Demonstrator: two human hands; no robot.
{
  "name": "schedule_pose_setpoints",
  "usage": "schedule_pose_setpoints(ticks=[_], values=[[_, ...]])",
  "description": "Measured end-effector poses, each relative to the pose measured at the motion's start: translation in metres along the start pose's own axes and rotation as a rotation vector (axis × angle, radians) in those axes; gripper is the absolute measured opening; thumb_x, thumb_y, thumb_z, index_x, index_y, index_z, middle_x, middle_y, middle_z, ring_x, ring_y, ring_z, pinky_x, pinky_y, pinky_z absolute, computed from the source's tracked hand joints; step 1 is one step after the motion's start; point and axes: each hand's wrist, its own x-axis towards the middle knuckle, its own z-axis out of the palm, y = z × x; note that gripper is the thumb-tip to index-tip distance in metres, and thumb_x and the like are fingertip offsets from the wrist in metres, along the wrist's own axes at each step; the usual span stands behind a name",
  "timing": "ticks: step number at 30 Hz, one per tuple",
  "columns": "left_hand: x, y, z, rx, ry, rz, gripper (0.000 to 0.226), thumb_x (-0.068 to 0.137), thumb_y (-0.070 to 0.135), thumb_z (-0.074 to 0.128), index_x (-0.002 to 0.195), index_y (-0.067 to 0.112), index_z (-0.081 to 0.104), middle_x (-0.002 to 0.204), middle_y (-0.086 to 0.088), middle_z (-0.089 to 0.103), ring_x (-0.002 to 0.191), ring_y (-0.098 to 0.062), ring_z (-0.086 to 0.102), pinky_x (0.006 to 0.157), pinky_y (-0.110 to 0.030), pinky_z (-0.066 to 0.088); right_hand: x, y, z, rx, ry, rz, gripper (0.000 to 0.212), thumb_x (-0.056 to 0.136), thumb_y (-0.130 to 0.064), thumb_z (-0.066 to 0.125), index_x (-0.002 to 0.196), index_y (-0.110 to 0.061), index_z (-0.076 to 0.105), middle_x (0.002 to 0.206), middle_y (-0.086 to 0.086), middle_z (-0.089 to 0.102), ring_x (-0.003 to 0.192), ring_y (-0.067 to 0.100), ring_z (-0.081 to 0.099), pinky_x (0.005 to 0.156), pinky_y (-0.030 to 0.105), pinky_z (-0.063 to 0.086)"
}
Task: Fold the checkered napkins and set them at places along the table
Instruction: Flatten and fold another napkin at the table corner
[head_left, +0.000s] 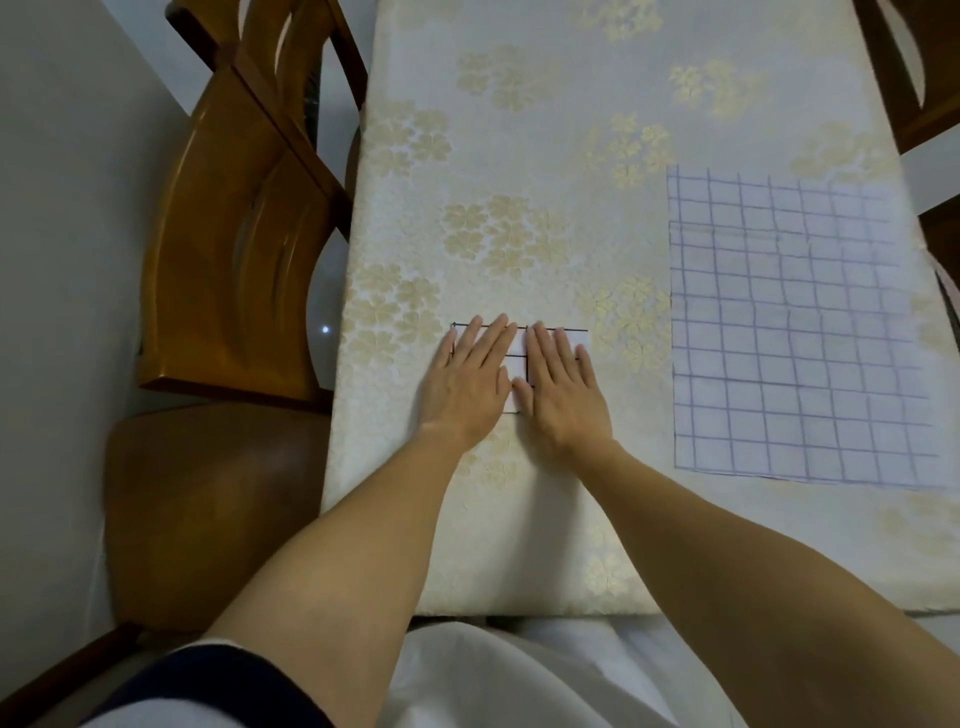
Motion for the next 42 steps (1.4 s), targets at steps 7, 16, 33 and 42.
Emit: schedule_pose_setpoints(ticks=[7,16,33,42], values=[[-0.017,-0.034,-0.006,0.018,-0.029,-0.148,0.062,0.106,0.047,0.007,0.161,0.026,-0.014,0.168,0.007,-0.020,0.156,-0.022,-0.016,0.125,-0.054,0.001,-0.006,0.025,-0.013,-0.056,-0.099,0.151,0.074,0.097,-0.060,-0.013,0.156,-0.017,-0.023,0.164,0.001,-0.030,0.149,0.021,-0.031,0.124,0.045,-0.012],[0.009,0.008,-0.013,-0.024,-0.053,-0.070,0.063,0.106,0.036,0.013,0.161,0.016,-0.010,0.170,0.000,-0.014,0.156,-0.022,-0.016,0.127,-0.045,-0.004,0.034,-0.018,-0.021,0.061,-0.024,0.016,0.059,0.110,-0.038,0.014,0.160,-0.015,-0.007,0.168,0.002,-0.013,0.151,0.016,-0.021,0.125,0.038,-0.012],[0.010,0.001,-0.033,-0.114,0.026,-0.145,0.057,0.107,0.041,0.004,0.161,0.024,-0.003,0.170,0.003,-0.011,0.155,-0.023,-0.017,0.127,-0.045,-0.003,0.033,-0.009,-0.032,0.077,0.060,0.078,0.062,0.106,-0.041,0.003,0.161,-0.013,-0.004,0.168,0.003,-0.010,0.154,0.023,-0.015,0.126,0.046,-0.001],[0.005,-0.008,-0.006,0.008,-0.048,-0.126,0.063,0.103,0.060,0.005,0.159,0.039,-0.016,0.168,0.010,-0.016,0.156,-0.021,-0.013,0.126,-0.052,0.000,0.014,0.034,-0.013,-0.019,-0.028,0.107,0.068,0.104,-0.058,0.002,0.158,-0.024,-0.019,0.164,-0.008,-0.027,0.150,0.018,-0.028,0.124,0.047,-0.013]])
